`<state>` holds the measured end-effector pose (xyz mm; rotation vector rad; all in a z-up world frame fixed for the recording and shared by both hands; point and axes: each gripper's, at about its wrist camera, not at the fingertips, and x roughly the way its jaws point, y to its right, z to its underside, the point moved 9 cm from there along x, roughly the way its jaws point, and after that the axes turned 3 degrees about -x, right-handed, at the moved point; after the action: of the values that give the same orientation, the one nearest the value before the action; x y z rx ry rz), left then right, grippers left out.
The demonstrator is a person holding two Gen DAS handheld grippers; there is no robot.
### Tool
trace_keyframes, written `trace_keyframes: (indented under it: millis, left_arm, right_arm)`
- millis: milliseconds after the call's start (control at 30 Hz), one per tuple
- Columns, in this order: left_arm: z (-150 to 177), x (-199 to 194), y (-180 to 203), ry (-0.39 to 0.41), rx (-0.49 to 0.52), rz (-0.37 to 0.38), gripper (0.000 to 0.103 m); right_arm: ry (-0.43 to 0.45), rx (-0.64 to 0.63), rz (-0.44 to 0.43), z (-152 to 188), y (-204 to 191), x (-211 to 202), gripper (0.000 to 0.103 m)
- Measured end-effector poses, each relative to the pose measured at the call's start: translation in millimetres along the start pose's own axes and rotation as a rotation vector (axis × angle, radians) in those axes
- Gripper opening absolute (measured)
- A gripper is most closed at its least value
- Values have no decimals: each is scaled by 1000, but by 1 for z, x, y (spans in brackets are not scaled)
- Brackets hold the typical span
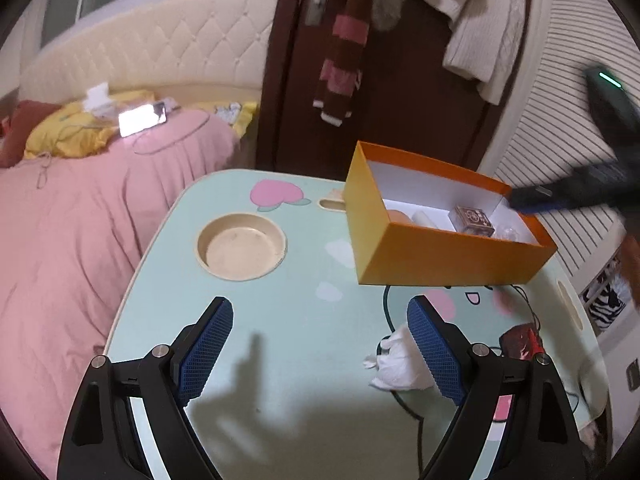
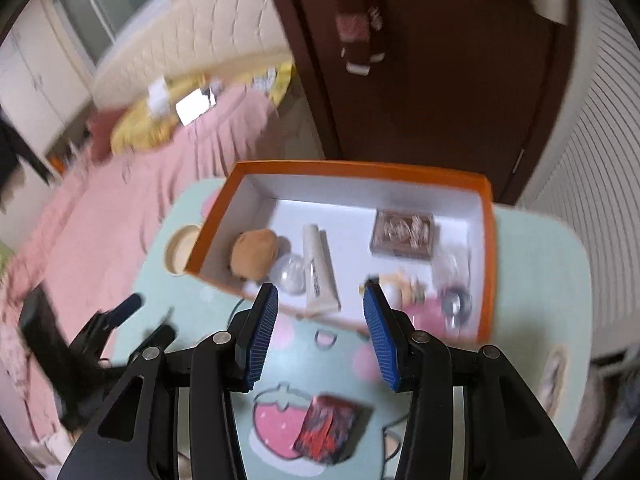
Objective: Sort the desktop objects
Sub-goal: 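Reach into the box and grasp the white tube with the right gripper, then lift the white tube out and lay it on the table beside the pouch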
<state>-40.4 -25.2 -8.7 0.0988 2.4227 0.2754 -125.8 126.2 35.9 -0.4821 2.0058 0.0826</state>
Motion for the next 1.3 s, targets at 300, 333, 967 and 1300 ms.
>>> trace_keyframes:
  millis: [300, 333, 967, 1300]
  left_arm:
    - [4, 7, -6, -29, -20, 17, 89]
    - [6, 9, -6, -36, -20, 19, 89]
    - [10, 14, -10, -57, -42, 6, 89]
    - [10, 13, -10, -60, -37, -2, 89]
  right_arm:
    - [-354, -75, 42, -33, -8, 109, 46]
    - [-365, -64, 52, -35, -6, 117, 46]
    - [-217, -32, -138, -23, -18, 29, 18]
    - [-169, -66, -315, 28, -48, -28, 19]
